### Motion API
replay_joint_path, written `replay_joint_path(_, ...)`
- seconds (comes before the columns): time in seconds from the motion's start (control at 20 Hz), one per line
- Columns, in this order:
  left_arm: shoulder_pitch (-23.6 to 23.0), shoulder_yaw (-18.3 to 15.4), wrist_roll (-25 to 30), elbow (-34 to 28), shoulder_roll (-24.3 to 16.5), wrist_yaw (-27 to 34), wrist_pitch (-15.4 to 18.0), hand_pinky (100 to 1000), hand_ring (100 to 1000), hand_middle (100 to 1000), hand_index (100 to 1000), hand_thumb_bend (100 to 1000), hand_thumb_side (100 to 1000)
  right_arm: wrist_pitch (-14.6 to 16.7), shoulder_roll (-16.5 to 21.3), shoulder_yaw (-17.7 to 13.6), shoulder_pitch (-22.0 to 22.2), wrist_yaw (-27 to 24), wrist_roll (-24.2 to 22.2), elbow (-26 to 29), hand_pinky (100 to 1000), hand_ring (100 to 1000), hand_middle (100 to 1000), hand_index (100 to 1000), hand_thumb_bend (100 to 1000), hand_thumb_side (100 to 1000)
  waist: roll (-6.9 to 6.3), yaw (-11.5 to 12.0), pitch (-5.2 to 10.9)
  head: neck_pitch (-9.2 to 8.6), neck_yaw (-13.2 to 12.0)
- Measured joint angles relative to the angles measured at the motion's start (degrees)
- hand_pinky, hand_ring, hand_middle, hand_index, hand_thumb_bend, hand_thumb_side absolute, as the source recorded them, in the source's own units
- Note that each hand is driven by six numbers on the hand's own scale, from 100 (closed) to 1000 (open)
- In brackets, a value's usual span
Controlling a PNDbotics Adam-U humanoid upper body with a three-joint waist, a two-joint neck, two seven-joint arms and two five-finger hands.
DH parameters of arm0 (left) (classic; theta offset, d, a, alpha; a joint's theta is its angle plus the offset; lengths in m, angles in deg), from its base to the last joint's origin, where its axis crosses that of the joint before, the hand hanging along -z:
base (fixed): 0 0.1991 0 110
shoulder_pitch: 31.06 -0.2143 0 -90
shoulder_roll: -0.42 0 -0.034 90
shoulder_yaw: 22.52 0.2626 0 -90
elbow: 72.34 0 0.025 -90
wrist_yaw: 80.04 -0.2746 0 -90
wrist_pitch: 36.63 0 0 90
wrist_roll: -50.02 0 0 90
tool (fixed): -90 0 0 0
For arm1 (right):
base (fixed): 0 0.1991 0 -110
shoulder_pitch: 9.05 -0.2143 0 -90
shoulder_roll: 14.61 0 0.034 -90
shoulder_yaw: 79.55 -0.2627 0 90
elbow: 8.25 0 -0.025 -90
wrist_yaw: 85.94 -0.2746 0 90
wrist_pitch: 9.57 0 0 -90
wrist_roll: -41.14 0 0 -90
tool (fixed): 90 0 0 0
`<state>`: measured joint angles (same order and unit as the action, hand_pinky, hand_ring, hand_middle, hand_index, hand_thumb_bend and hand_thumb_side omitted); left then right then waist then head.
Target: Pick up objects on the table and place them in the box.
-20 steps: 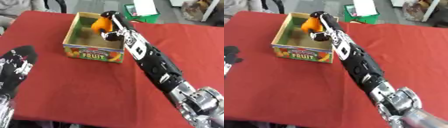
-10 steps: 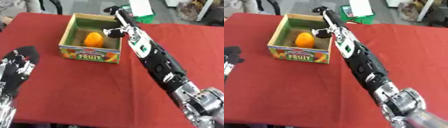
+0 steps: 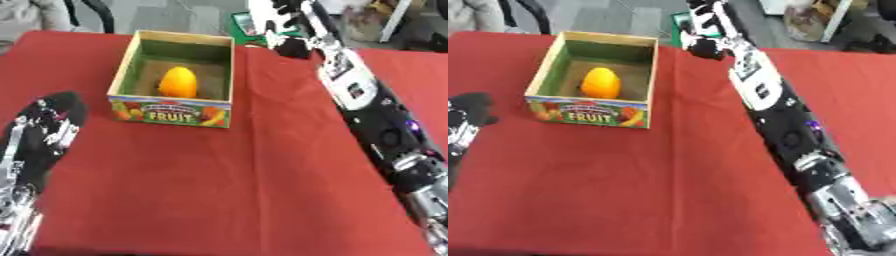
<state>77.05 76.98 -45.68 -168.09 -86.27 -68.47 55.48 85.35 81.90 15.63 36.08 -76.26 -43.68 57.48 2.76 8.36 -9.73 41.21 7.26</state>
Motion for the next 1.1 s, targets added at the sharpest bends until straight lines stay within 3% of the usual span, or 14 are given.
replay_joint_path(0.25, -0.42, -0.35, -0.36, 0.16, -0.05, -0.07, 0.23, 729, 822, 719, 648, 542, 393, -2.19, 4.72, -3.32, 8.7, -10.18, 3.09, 4.31, 659, 770, 704, 814, 100, 123, 0.09, -0.92, -0.04, -0.3, -0.73)
replay_joint_path(0.5, -0.52, -0.52, -0.68, 0.45, -0.29, -0.08, 0.34, 729, 823, 720, 649, 540, 394, -2.15, 5.76, -6.34, 15.39, -17.19, 4.97, 6.03, 658, 767, 699, 814, 100, 137, 0.04, -2.14, -0.17, -0.46, -1.16)
replay_joint_path(0.75, -0.56, -0.55, -0.78, 0.48, -0.44, -0.08, 0.44, 729, 823, 720, 649, 539, 394, -1.57, 5.67, -8.69, 19.31, -20.6, 6.76, 7.61, 656, 763, 695, 812, 100, 147, -0.15, -2.34, -0.18, -0.48, -1.35)
replay_joint_path(1.1, -0.7, -0.67, -0.82, 0.49, -0.44, -0.08, 0.47, 730, 824, 721, 649, 538, 395, -1.44, 4.82, -9.49, 21.64, -22.44, 7.54, 8.16, 654, 757, 686, 810, 100, 163, -0.14, -2.56, -0.36, -0.47, -1.38)
